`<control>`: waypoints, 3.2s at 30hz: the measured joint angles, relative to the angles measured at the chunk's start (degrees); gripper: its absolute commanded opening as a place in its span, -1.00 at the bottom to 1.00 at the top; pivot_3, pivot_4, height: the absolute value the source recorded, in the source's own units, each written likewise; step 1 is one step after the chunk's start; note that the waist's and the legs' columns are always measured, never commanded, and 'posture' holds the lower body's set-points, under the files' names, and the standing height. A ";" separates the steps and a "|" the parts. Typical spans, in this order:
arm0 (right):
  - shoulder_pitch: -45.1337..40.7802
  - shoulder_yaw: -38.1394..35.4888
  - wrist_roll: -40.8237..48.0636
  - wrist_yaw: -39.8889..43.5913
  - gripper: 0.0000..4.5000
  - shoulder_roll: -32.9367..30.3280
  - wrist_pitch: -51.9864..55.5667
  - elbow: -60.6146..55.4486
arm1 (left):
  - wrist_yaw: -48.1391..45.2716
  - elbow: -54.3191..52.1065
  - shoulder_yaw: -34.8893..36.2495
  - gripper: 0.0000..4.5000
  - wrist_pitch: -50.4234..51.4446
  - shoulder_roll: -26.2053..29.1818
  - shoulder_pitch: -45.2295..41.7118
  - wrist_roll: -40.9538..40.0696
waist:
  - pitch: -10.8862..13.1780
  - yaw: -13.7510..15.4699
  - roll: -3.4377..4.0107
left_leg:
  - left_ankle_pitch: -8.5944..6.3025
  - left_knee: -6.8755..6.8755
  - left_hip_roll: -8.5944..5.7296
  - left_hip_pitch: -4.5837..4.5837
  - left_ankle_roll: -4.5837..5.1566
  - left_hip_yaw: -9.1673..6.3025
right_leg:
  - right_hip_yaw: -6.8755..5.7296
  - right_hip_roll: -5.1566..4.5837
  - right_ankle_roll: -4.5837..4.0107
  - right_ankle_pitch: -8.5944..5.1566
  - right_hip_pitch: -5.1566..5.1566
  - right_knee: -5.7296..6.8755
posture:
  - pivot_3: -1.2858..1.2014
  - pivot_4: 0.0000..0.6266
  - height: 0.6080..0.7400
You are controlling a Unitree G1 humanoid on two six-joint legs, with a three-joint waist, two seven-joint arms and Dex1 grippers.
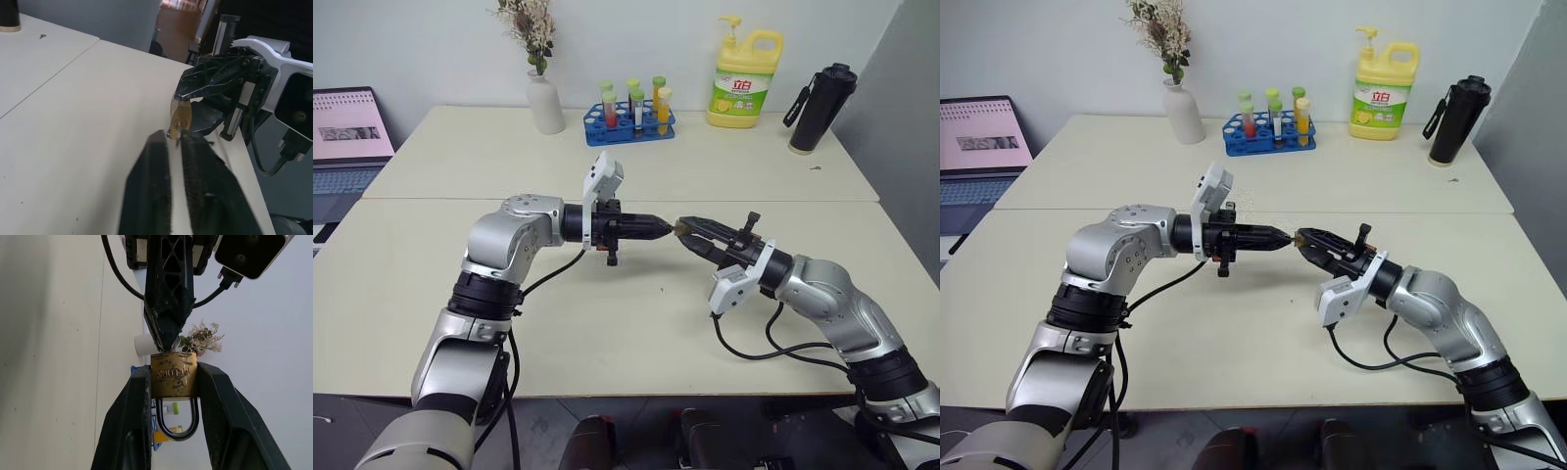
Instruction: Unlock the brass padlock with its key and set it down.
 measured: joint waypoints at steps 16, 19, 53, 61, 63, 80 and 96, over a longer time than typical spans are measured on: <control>0.00 -0.14 0.55 1.01 -0.58 0.12 0.23 0.00 | -0.70 -0.35 -0.65 -1.00 -7.11 -0.52 1.44 2.44 | 0.00 0.01 0.00 | 0.00 0.00 0.00 -0.01 0.00 -0.01 | 0.00 0.00 0.00 0.00 0.00 0.00 | 0.03 -0.52 1.00; 0.01 -0.14 1.01 1.05 -0.58 0.28 0.17 0.00 | -0.81 -1.73 -0.90 -1.00 -13.37 -0.43 2.65 4.94 | 0.00 0.00 0.00 | 0.00 0.00 0.01 0.00 0.00 0.01 | 0.03 0.00 -0.01 0.01 0.00 0.00 | 0.03 -0.52 1.00; -0.03 -0.42 1.05 0.90 -0.58 0.48 0.94 1.04 | 2.65 0.95 1.11 0.57 -8.97 0.00 0.26 5.47 | 0.00 -0.28 0.00 | -0.01 -0.01 0.04 0.01 0.01 -0.01 | -0.06 0.06 0.00 0.00 0.00 0.02 | 0.03 -0.52 1.00; -0.04 -0.13 1.06 1.00 -0.58 0.60 0.67 1.02 | 1.21 -4.08 1.44 0.57 1.30 3.13 1.41 -0.25 | 0.00 -0.04 0.00 | 0.00 0.02 0.02 0.01 0.00 -0.04 | -0.04 0.02 0.00 0.00 0.02 0.02 | 0.03 -0.52 1.00; -0.04 -0.12 1.06 1.01 -0.58 0.72 0.66 1.02 | 1.11 -4.43 1.04 0.57 0.94 3.38 1.82 -0.16 | 0.00 -0.02 0.00 | 0.00 0.02 0.02 0.01 0.00 -0.03 | -0.03 0.02 0.00 0.00 0.02 0.02 | 0.03 -0.52 1.00; -0.48 0.18 2.27 2.18 -0.58 1.26 -0.58 0.06 | 5.93 -2.63 -0.92 0.57 -2.08 -1.92 1.15 3.05 | 0.00 0.02 0.00 | 0.00 0.02 0.01 0.00 0.00 -0.04 | 0.00 0.01 -0.01 0.00 0.02 0.02 | 0.03 -0.52 1.00; -0.47 0.05 2.26 2.20 -0.58 1.33 -0.05 0.06 | 5.43 -4.10 -1.38 -0.92 -1.62 -3.46 1.18 1.82 | 0.00 0.02 0.00 | 0.00 0.02 0.01 0.01 0.00 -0.02 | 0.01 0.01 -0.01 0.00 0.02 0.03 | 0.03 -0.52 1.00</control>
